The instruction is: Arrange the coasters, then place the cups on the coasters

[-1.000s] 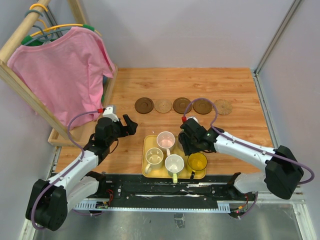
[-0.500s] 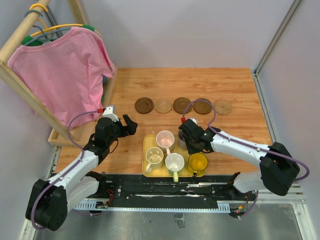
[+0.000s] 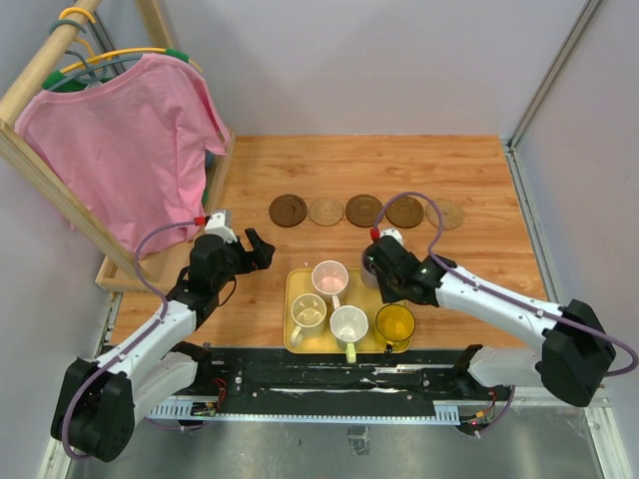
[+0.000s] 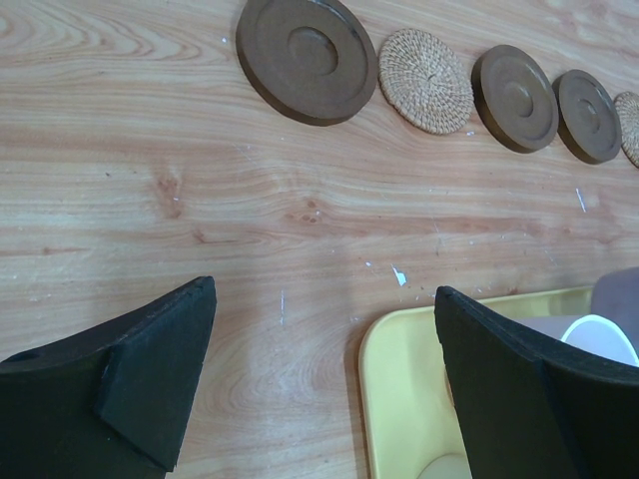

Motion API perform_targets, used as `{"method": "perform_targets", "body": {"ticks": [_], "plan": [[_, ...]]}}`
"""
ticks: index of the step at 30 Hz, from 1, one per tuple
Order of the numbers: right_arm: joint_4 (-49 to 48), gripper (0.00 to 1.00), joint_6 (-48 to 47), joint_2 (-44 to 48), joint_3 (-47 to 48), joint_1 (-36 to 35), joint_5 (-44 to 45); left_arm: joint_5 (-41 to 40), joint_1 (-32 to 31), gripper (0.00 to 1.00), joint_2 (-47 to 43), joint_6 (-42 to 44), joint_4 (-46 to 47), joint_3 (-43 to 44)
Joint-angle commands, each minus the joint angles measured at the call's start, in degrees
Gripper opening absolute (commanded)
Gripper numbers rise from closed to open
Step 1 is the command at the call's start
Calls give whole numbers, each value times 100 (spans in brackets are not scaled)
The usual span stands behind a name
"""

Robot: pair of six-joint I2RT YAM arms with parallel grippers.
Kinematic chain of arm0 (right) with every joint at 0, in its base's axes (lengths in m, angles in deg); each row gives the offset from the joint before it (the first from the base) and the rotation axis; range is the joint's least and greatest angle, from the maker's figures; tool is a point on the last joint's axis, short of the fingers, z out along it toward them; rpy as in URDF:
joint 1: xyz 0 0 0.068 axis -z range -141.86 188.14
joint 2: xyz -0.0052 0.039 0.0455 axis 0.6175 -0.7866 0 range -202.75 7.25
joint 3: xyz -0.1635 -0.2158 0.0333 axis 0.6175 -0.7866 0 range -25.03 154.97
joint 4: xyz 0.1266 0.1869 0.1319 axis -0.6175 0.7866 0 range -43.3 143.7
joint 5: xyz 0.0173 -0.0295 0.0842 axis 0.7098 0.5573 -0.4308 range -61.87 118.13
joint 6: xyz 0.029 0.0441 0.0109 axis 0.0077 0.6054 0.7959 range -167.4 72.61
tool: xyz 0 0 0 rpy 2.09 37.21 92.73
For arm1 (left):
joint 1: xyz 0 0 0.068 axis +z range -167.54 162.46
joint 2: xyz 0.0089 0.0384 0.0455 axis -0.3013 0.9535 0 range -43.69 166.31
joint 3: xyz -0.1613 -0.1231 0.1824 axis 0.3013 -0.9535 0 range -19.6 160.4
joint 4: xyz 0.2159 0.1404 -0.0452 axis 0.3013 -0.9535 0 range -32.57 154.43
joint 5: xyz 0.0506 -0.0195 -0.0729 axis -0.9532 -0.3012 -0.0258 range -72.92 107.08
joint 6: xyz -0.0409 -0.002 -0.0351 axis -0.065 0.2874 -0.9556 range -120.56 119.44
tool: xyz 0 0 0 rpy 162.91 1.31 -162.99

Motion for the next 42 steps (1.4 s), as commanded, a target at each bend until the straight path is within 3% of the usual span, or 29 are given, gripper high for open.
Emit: {"method": "perform_targets", "body": {"ticks": [1,8,12,20,26,34,42], "plan": [[-46,1,-166,601,249,-79,780,-4,-22,94,-83,2,117,11],[-50,1,-680,603,689,74,2068,77,-16,94,52,-32,261,18],[-434,1,-1277,444,876,783,2263,148,-21,94,165,-30,386,54],[-1570,1,-2066,-183,1043,2599,1688,302,-19,94,388,-22,557,199],[-2399,1,-2380,-775,1061,3519,1123,317,-23,94,470,-6,589,226],[-2626,1,-2370,-1437,1375,4341,191,319,-16,94,644,28,584,343],[-2632,1,-2455,-2021,1783,4589,-335,341,-23,94,770,24,562,395]]}}
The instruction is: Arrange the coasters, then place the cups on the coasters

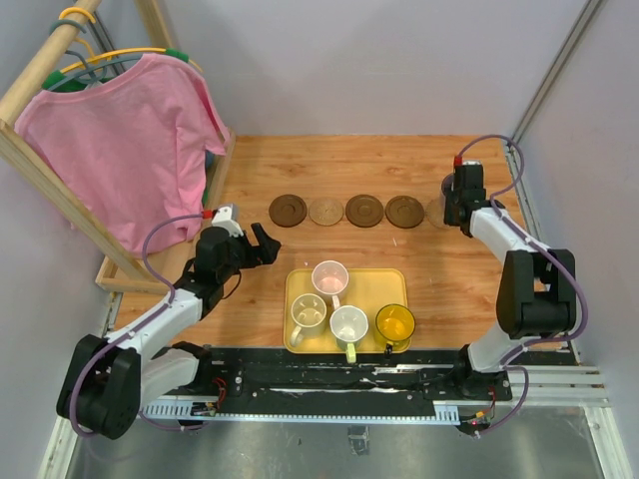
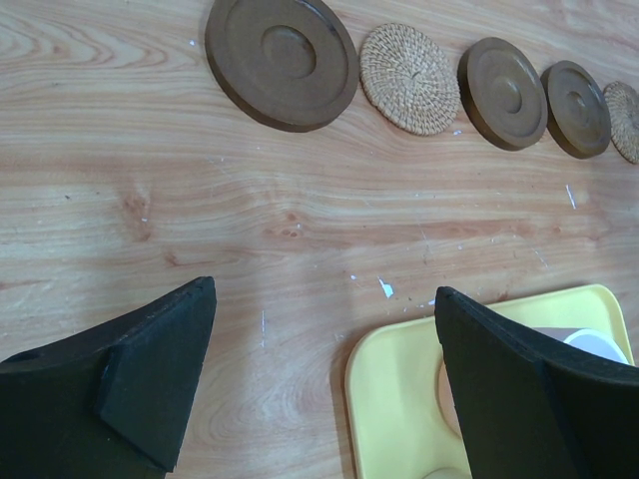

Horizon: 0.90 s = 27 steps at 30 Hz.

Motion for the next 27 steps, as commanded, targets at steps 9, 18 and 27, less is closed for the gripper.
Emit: {"method": "perform_targets", "body": {"ticks": [9,18,27], "plan": [[-376,1,-125,-528,509,147,-429,46,-23,94,66,-13,108,132],[-383,1,-77,-659,432,199,-458,63,-22,94,122,-7,130,134],[-419,1,-26,-762,388,217,-515,73,-19,94,175,0,146,132]]}}
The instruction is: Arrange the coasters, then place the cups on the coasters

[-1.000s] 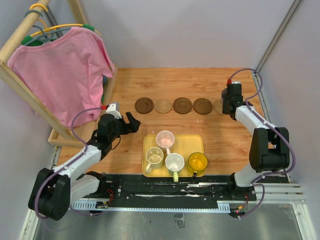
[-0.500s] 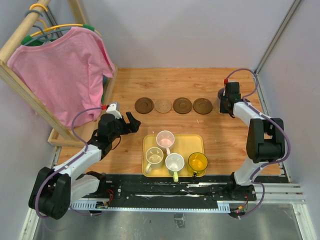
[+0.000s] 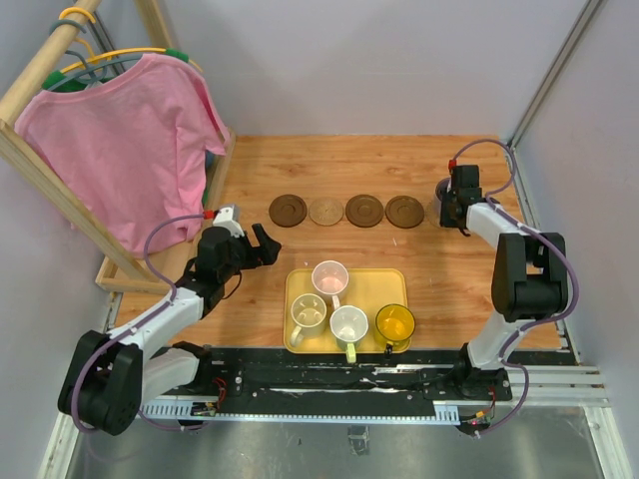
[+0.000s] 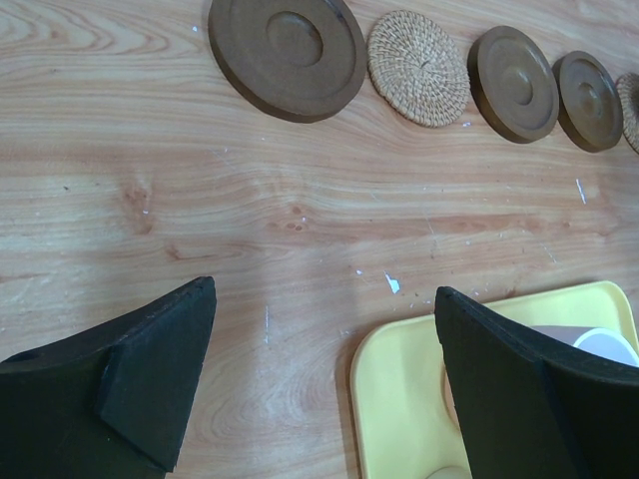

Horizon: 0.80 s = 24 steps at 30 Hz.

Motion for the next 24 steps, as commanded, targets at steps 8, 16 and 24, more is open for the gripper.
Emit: {"method": "perform_targets", "body": {"ticks": [8,16,24], "plan": [[-328,1,83,-80,108,73,-69,57,-16,94,72,3,141,131],[-337,1,144,-80,20,82,-79,71,-24,94,90,17,135,119],[-334,1,225,-77,-60,116,-78,76,-22,94,92,35,119,110]]}}
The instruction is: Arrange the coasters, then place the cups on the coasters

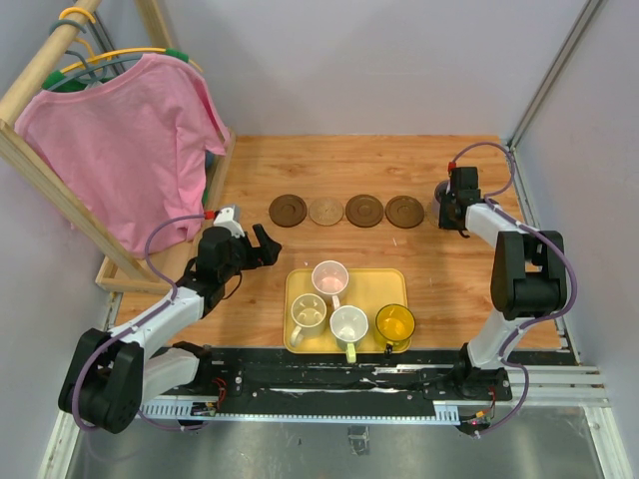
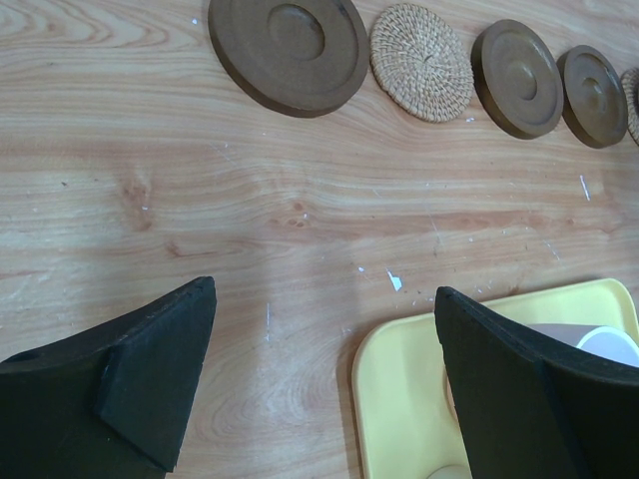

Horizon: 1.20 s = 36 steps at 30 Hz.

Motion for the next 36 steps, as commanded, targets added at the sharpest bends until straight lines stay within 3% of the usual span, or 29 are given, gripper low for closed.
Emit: {"method": "perform_targets", "body": {"ticks": [1,13,28,36], "plan": [[-323,1,129,34,-40,114,9,58,-24,94,31,33,124,114],[-264,2,283,41,-91,158,-42,49,-24,94,-8,25,96,86],[75,41,398,364,-324,159,70,42,-16,94,-75,-9,93,5],[76,44,498,782,-647,159,154,97,-18,94,-179,-28,56,-12]]}}
